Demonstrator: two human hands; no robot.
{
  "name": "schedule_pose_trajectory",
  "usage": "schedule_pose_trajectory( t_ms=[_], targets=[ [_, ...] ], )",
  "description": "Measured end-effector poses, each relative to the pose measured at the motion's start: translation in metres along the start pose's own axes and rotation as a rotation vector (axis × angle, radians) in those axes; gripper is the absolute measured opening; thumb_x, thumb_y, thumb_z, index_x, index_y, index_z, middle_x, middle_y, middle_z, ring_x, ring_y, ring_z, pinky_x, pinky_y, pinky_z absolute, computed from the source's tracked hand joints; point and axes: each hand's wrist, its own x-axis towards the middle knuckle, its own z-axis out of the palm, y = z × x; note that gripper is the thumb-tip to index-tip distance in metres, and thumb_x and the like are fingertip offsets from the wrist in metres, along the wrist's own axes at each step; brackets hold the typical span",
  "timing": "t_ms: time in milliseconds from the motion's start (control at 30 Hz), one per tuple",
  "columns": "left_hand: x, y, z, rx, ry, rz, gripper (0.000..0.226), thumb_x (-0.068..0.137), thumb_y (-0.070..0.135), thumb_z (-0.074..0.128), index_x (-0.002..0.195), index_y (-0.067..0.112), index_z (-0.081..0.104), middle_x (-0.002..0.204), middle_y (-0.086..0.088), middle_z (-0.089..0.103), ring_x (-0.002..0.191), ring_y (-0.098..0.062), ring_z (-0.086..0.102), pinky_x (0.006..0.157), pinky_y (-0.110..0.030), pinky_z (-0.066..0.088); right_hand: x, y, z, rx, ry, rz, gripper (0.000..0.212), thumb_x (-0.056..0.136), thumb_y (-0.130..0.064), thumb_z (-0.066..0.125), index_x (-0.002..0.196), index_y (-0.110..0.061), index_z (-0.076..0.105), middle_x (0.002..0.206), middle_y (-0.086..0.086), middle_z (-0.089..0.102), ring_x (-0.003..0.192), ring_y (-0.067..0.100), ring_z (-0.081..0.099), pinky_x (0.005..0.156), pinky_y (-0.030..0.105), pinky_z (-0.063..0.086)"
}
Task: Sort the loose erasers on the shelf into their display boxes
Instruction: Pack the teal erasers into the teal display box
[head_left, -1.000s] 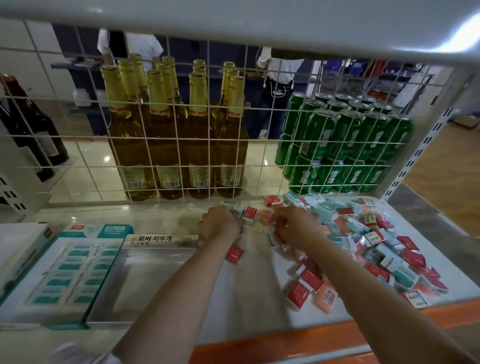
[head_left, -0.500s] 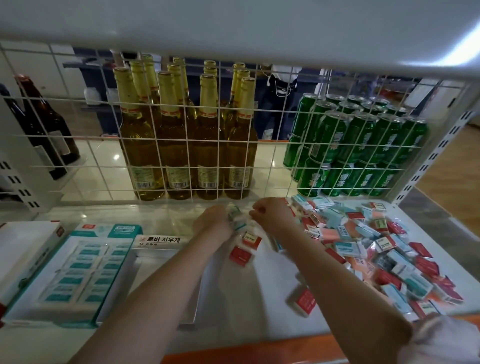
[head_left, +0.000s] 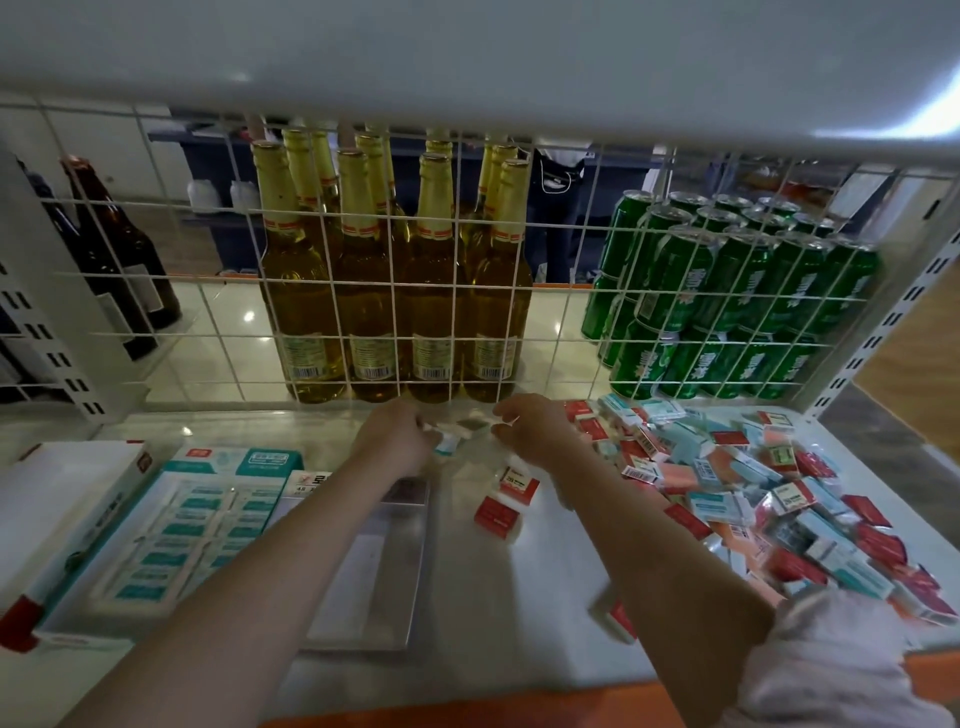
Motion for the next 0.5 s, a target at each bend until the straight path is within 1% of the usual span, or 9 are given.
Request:
schedule_pose_trajectory(
  t_ms=[67,100,167,200,300,367,433,467,500],
  targets=[
    [-0.001,-0.006,-0.004,-0.045,0.018,0.004,0.018,0.089,0.021,0.060,0.103,0.011,0.063,0.103,-0.007,0.063,0.086,-0.018,0.059,0.073,-0.031,0.049,0.002,-0.005,0.004,-0.028,-0.062,-0.042,0.030,0.092,-0.012,0.052,0.122,-0.011,0.056,0.124,0.007,0.055,0.114,0.022,0.052,0.089,0.023,0.042],
    [-0.002,-0.007,-0.007,-0.054,0.028,0.013,0.018,0.090,0.021,0.059,0.104,0.011,0.063,0.104,-0.007,0.063,0.086,-0.017,0.059,0.073,-0.031,0.049,0.002,-0.008,0.007,-0.031,-0.114,-0.049,0.030,0.093,-0.010,0.050,0.122,-0.011,0.056,0.121,0.007,0.055,0.110,0.022,0.054,0.084,0.023,0.045],
    [-0.004,-0.010,-0.011,-0.056,0.051,0.039,0.021,0.091,0.020,0.056,0.109,0.011,0.062,0.107,-0.006,0.061,0.086,-0.014,0.053,0.071,-0.026,0.042,0.003,-0.012,0.013,-0.068,-0.215,-0.074,0.030,0.093,-0.007,0.047,0.121,-0.013,0.056,0.115,0.008,0.056,0.097,0.017,0.054,0.073,0.021,0.044],
    [-0.004,-0.011,-0.013,-0.061,0.068,0.045,0.021,0.091,0.019,0.056,0.109,0.010,0.062,0.108,-0.007,0.060,0.085,-0.014,0.051,0.070,-0.025,0.039,0.005,-0.013,0.016,-0.099,-0.237,-0.089,0.029,0.092,-0.007,0.047,0.119,-0.013,0.056,0.112,0.008,0.057,0.092,0.016,0.052,0.072,0.021,0.044],
    [-0.005,-0.014,-0.017,-0.084,0.114,0.027,0.017,0.092,0.019,0.055,0.105,0.010,0.063,0.106,-0.007,0.060,0.083,-0.014,0.048,0.069,-0.026,0.037,0.006,-0.014,0.019,-0.153,-0.205,-0.099,0.024,0.092,-0.010,0.050,0.114,-0.012,0.058,0.107,0.006,0.057,0.090,0.014,0.051,0.078,0.022,0.043],
    [-0.007,-0.016,-0.018,-0.099,0.121,0.020,0.016,0.092,0.017,0.054,0.104,0.011,0.064,0.108,-0.008,0.061,0.083,-0.013,0.048,0.069,-0.025,0.036,0.006,-0.015,0.016,-0.218,-0.189,-0.101,0.024,0.090,-0.013,0.055,0.112,-0.009,0.060,0.106,0.007,0.057,0.091,0.014,0.052,0.078,0.022,0.043],
    [-0.007,-0.017,-0.019,-0.118,0.124,0.014,0.019,0.093,0.014,0.053,0.108,0.011,0.064,0.112,-0.008,0.061,0.085,-0.013,0.047,0.069,-0.023,0.035,0.007,-0.011,0.016,-0.226,-0.164,-0.084,0.018,0.086,-0.015,0.059,0.103,-0.008,0.061,0.096,0.006,0.057,0.080,0.012,0.053,0.066,0.019,0.043],
    [-0.008,-0.017,-0.019,-0.137,0.124,0.008,0.020,0.093,0.013,0.053,0.110,0.011,0.063,0.114,-0.009,0.061,0.088,-0.013,0.049,0.069,-0.022,0.036,0.007,-0.009,0.015,-0.211,-0.148,-0.072,0.016,0.084,-0.016,0.062,0.099,-0.009,0.060,0.089,0.003,0.055,0.072,0.009,0.050,0.060,0.017,0.039],
    [-0.008,-0.017,-0.019,-0.154,0.124,0.001,0.021,0.093,0.013,0.053,0.111,0.011,0.062,0.116,-0.009,0.061,0.091,-0.015,0.051,0.069,-0.022,0.036,0.005,-0.007,0.015,-0.193,-0.126,-0.063,0.017,0.083,-0.016,0.063,0.098,-0.010,0.058,0.085,0.001,0.052,0.070,0.009,0.047,0.057,0.016,0.037]
  ],
)
